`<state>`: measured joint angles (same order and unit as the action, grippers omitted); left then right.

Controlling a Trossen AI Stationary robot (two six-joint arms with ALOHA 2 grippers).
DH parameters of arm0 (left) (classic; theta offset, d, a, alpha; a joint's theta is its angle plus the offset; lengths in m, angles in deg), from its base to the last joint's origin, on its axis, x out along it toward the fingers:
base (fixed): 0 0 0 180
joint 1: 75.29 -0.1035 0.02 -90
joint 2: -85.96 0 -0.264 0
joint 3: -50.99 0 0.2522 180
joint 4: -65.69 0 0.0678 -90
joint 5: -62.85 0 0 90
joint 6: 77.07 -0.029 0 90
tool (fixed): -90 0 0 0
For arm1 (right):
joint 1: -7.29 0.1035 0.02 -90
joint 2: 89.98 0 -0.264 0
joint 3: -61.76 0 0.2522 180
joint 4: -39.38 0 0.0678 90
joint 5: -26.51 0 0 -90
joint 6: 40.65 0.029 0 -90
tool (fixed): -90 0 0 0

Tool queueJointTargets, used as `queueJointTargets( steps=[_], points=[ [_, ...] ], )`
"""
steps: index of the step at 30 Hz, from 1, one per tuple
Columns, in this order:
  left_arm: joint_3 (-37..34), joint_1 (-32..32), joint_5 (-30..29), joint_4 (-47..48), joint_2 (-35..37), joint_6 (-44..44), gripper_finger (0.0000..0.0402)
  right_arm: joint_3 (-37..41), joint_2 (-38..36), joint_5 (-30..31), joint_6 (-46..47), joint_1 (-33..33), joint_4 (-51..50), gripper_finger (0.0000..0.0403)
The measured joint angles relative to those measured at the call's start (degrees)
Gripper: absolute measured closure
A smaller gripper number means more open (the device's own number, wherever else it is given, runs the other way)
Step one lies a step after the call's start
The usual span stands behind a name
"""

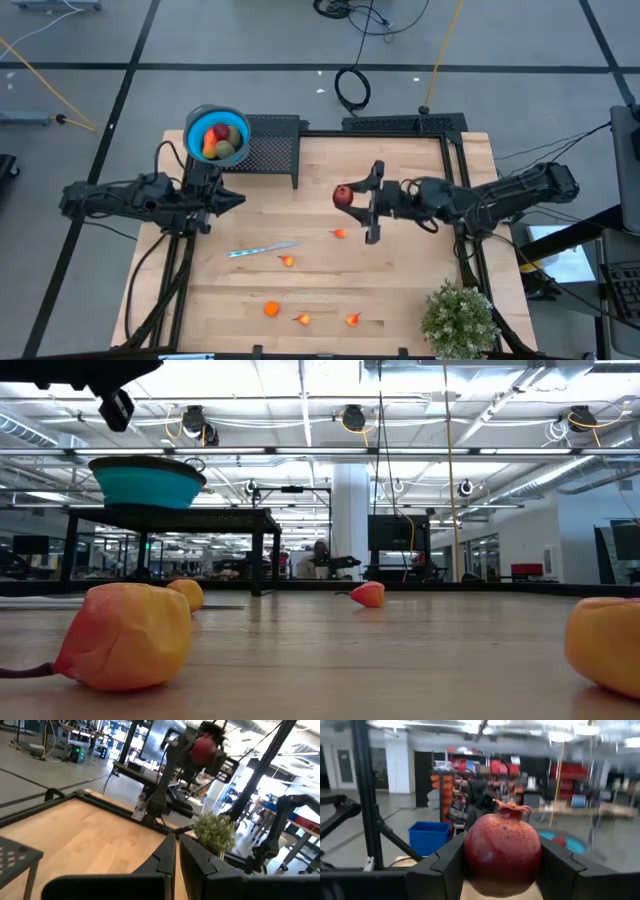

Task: Pick & Place Fruit
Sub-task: Put the pomegranate into the blue strainer bowl on the shelf

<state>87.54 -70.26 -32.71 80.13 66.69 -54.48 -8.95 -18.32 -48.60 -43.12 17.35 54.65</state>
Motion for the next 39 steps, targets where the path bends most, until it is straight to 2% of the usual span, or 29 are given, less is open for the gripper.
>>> queueJointTargets(
  steps=[5, 9, 13, 21, 25, 29, 39],
  points=[
    [0.0, 0.3, 0.1, -6.6, -5.5, 0.2, 0.038, 0.0, 0.0, -0.4, 11.8, -2.4, -8.1, 0.0215],
    [0.0, 2.0, -0.2, -13.1, -11.1, 1.2, 0.0381, 0.0, 0.0, -7.4, 15.9, -4.0, -14.1, 0.0215],
    [0.0, 4.1, -2.3, -20.7, -16.9, 2.2, 0.0381, 0.0, 0.0, -12.1, 16.8, -4.8, -16.9, 0.0219],
    [0.5, 9.6, -10.3, -33.9, -27.8, 3.7, 0.0381, 0.0, 0.0, -13.9, 13.3, -4.8, -20.8, 0.0218],
    [4.6, 12.9, -14.4, -34.2, -33.3, 3.6, 0.0381, 0.0, 0.0, -14.0, 10.2, -4.7, -22.5, 0.022],
    [11.2, 15.4, -16.5, -31.4, -39.1, 2.1, 0.0381, 0.0, 0.0, -16.7, 7.3, -4.7, -22.8, 0.0218],
    [28.4, 17.2, -17.5, -19.9, -52.3, 1.1, 0.0381, 0.0, 0.0, -24.3, 3.1, -4.7, -22.9, 0.0219]
  ],
)
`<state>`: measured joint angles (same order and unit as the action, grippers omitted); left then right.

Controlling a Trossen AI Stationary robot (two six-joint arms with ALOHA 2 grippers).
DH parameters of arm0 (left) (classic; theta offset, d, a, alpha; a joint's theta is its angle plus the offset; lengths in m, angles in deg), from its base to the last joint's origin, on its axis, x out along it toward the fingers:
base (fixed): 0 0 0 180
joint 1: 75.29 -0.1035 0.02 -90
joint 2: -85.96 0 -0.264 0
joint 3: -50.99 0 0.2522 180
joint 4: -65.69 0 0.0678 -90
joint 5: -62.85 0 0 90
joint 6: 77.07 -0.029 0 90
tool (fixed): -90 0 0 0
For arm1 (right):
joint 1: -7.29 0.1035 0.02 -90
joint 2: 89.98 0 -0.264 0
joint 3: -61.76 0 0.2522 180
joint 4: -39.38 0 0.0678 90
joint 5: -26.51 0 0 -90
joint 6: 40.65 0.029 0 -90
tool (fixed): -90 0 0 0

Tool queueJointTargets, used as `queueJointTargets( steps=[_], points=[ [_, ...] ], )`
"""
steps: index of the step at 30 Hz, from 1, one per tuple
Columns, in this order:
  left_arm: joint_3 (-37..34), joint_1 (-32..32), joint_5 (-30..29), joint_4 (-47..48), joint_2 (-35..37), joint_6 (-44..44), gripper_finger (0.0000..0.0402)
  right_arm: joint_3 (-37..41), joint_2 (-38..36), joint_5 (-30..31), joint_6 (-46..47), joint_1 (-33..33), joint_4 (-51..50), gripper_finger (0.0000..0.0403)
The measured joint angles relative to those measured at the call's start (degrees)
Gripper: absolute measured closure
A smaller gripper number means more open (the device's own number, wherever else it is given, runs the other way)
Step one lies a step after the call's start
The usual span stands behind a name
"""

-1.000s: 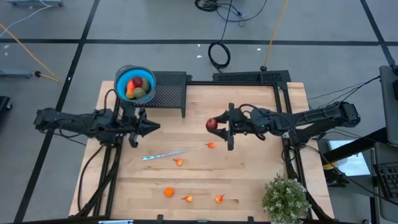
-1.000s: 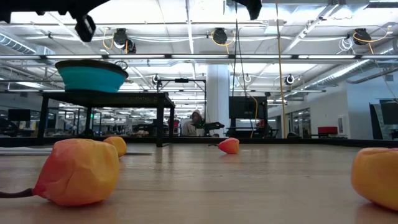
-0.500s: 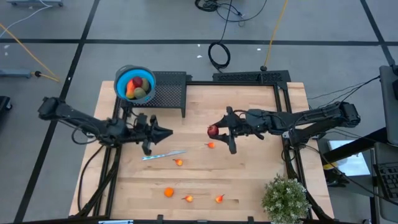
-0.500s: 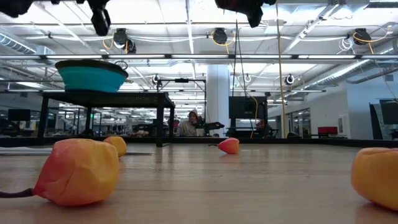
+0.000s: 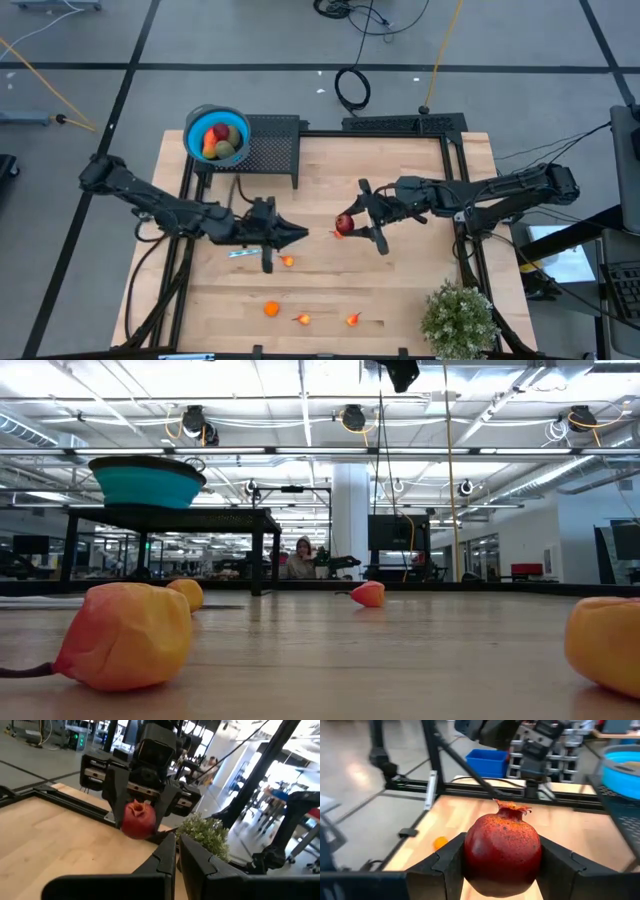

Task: Pick & Place Fruit
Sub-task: Put the pomegranate into the blue strainer bowl on the shelf

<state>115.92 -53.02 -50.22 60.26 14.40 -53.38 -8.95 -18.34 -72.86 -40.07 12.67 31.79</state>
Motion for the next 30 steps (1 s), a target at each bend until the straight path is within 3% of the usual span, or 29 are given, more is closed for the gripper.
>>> queueJointTargets(
  steps=[8, 22, 25, 30],
  points=[
    [7.4, 0.0, 0.0, 3.7, -6.9, 0.9, 0.038, 0.0, -1.1, -1.5, -4.2, 2.9, 1.3, 0.0222],
    [8.4, -1.0, -0.2, 0.1, -11.8, 11.4, 0.0376, 0.0, -2.3, -1.4, -9.3, 4.1, 2.6, 0.0218],
    [8.4, -1.1, -1.2, -1.0, -11.9, 11.3, 0.035, 0.0, -2.3, -1.4, -9.3, 4.1, 2.4, 0.0219],
    [8.4, -1.3, -3.2, -2.4, -11.9, 12.8, 0.0268, 0.0, -2.3, -1.4, -9.2, 4.1, 2.6, 0.0216]
  ],
)
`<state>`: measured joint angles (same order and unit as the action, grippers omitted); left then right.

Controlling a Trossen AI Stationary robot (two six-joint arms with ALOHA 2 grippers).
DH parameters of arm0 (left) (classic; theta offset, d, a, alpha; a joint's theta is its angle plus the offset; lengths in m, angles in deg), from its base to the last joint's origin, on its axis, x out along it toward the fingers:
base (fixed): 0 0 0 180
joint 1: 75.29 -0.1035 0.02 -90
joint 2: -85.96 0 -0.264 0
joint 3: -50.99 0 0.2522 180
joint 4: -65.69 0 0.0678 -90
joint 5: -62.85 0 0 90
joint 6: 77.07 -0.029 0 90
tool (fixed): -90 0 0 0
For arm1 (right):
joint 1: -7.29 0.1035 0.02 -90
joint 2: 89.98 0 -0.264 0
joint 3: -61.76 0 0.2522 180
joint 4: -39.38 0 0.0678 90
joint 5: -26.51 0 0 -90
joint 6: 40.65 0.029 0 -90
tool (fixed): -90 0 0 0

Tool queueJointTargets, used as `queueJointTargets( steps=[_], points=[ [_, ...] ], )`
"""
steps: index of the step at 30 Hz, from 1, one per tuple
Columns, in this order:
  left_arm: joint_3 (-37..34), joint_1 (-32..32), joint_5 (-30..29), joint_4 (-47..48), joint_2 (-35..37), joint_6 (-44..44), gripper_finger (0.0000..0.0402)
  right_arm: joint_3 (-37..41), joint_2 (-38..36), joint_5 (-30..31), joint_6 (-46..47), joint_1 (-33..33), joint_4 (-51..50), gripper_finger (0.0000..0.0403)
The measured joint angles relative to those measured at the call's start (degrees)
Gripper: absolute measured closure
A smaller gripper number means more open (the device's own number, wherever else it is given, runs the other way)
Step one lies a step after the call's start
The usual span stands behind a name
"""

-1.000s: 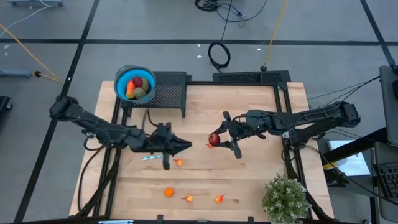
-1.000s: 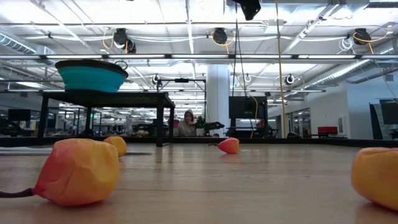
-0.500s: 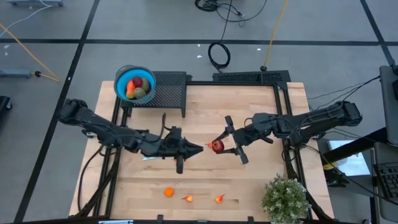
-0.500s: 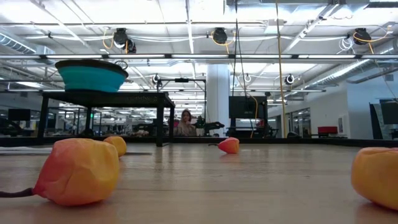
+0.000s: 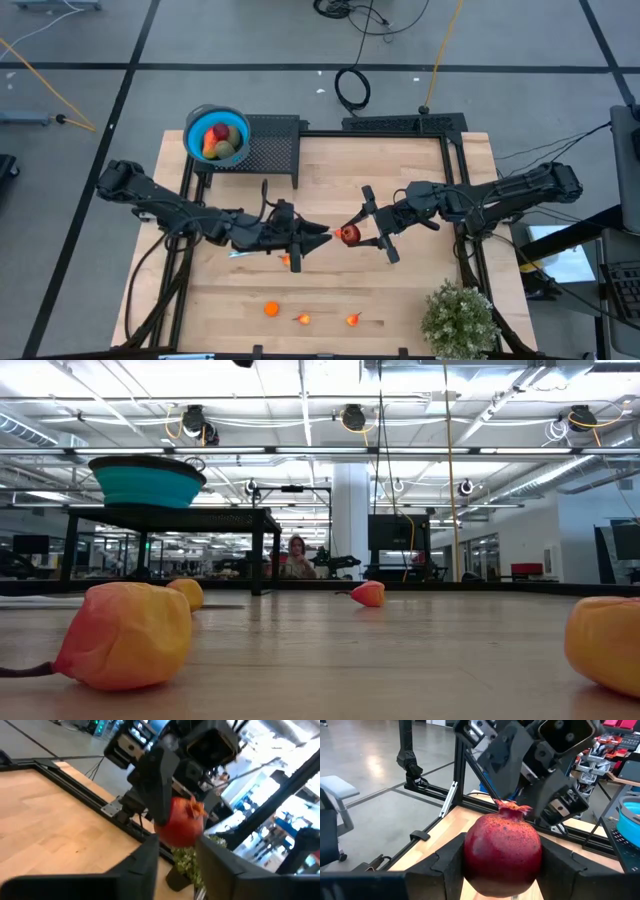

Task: Pick & Place Fruit
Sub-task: Put the pomegranate into the blue strainer bowl on the shelf

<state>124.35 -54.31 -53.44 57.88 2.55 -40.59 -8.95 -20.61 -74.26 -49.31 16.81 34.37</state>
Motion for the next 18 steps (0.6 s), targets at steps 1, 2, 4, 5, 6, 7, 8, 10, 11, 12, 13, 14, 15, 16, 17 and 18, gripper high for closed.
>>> queueJointTargets(
  steps=[1, 2, 4, 5, 6, 7, 8, 10, 11, 12, 13, 14, 15, 16, 17, 18],
  points=[
    [0.0, -0.2, -0.4, -0.3, 0.0, 0.3, 0.0249, 0.0, 0.0, 0.0, 0.0, 0.0, 0.0, 0.0215],
    [0.0, -0.3, -0.8, -0.4, 0.0, 1.1, 0.023, 0.0, 0.0, 0.0, 0.0, 0.0, 0.0, 0.0216],
    [0.0, -0.7, -0.8, -0.2, 0.0, 3.2, 0.0193, 0.0, 0.0, 0.0, 0.0, 0.0, 0.3, 0.0217],
    [0.0, -0.9, -0.8, 0.0, 0.0, 3.9, 0.0176, 0.0, 0.0, 0.1, 0.0, 0.0, 0.5, 0.0218],
    [0.0, -1.1, -0.8, 0.0, 0.0, 4.6, 0.016, 0.0, 0.0, 0.2, 0.0, 0.0, 0.7, 0.0219],
    [0.0, -1.3, -0.5, 0.0, 0.0, 4.9, 0.0145, 0.0, 0.0, 0.3, 0.0, 0.0, 1.0, 0.0219],
    [0.0, -1.5, -0.1, -0.1, 0.0, 5.4, 0.0131, 0.0, 0.0, 0.3, 0.0, 0.0, 1.5, 0.0219],
    [0.0, -1.9, 0.8, -0.1, 0.0, 6.8, 0.0107, 0.0, 0.0, 0.3, 0.0, 0.0, 3.0, 0.0217],
    [0.0, -2.0, 0.8, -0.1, 0.0, 7.7, 0.0096, 0.0, 0.0, 0.3, -0.1, 0.0, 3.8, 0.0216],
    [0.0, -2.1, 0.9, 0.0, 0.0, 8.5, 0.0087, 0.0, 0.0, 0.3, -0.4, 0.0, 4.4, 0.0215],
    [0.0, -2.2, 0.9, -0.1, 0.0, 9.3, 0.0078, 0.0, 0.0, 0.3, -0.8, 0.0, 4.7, 0.0215],
    [0.0, -2.3, 0.9, -0.1, 0.0, 9.7, 0.0072, 0.0, 0.0, 0.4, -1.0, 0.0, 5.0, 0.0216],
    [0.0, -2.3, 0.9, -0.2, 0.0, 10.1, 0.0066, 0.0, 0.0, 0.4, -1.0, 0.0, 5.2, 0.0216],
    [0.0, -2.3, 0.8, -0.1, 0.0, 10.2, 0.0062, 0.0, 0.0, 0.4, -1.0, 0.0, 5.5, 0.0217],
    [0.0, -2.4, 0.8, -0.3, 0.0, 10.3, 0.0058, 0.0, 0.0, 0.4, -1.0, 0.0, 5.8, 0.0218],
    [0.0, -2.4, 0.8, -0.7, 0.0, 10.3, 0.0056, 0.0, 0.0, 0.4, -1.0, 0.0, 6.0, 0.0219]
  ],
)
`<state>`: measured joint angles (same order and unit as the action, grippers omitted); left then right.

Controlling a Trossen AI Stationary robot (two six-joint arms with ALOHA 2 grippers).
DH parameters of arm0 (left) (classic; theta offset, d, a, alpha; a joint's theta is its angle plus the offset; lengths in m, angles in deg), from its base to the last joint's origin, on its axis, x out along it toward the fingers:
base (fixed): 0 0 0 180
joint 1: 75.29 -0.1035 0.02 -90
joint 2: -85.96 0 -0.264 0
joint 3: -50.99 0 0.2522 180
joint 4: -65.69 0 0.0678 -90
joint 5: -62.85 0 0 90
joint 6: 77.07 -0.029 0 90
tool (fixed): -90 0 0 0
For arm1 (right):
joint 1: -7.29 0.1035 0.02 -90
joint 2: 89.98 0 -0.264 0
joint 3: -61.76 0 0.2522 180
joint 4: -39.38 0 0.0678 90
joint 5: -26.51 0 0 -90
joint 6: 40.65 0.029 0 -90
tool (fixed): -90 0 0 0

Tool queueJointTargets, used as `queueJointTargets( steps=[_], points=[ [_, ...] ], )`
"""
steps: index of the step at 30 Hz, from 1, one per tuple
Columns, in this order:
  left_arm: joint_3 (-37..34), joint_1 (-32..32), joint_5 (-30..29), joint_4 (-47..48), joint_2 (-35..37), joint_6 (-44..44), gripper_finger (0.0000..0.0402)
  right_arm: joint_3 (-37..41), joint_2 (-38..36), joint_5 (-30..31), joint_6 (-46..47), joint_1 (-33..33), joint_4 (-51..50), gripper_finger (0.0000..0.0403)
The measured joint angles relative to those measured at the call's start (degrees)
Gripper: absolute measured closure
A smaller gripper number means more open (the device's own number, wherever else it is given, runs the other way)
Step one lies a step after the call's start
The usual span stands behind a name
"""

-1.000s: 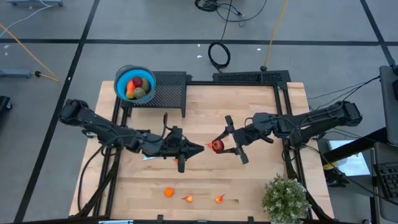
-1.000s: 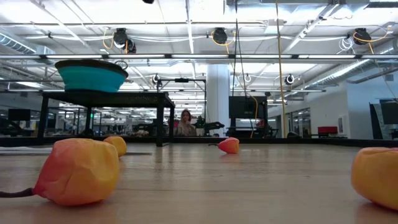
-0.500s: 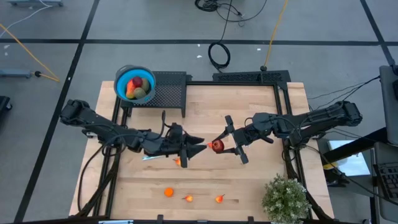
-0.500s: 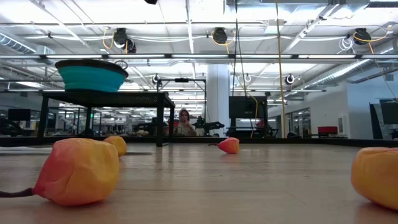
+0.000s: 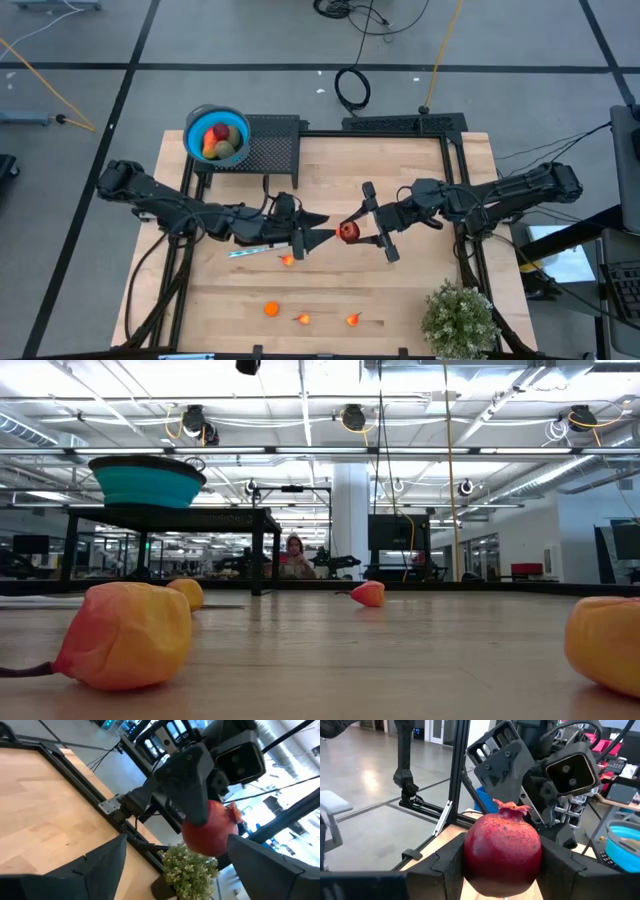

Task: Pick & Place Fruit
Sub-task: Put the pomegranate into the blue strainer bowl on the shelf

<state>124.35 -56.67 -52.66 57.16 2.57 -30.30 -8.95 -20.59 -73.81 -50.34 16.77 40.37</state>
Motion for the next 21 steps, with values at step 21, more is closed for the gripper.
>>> queueJointTargets(
  steps=[21],
  points=[
    [0.0, -0.9, 1.7, -15.3, -6.6, -1.6, 0.0055, 0.0, 1.3, -0.4, 3.1, -0.1, 0.8, 0.0214]
  ],
)
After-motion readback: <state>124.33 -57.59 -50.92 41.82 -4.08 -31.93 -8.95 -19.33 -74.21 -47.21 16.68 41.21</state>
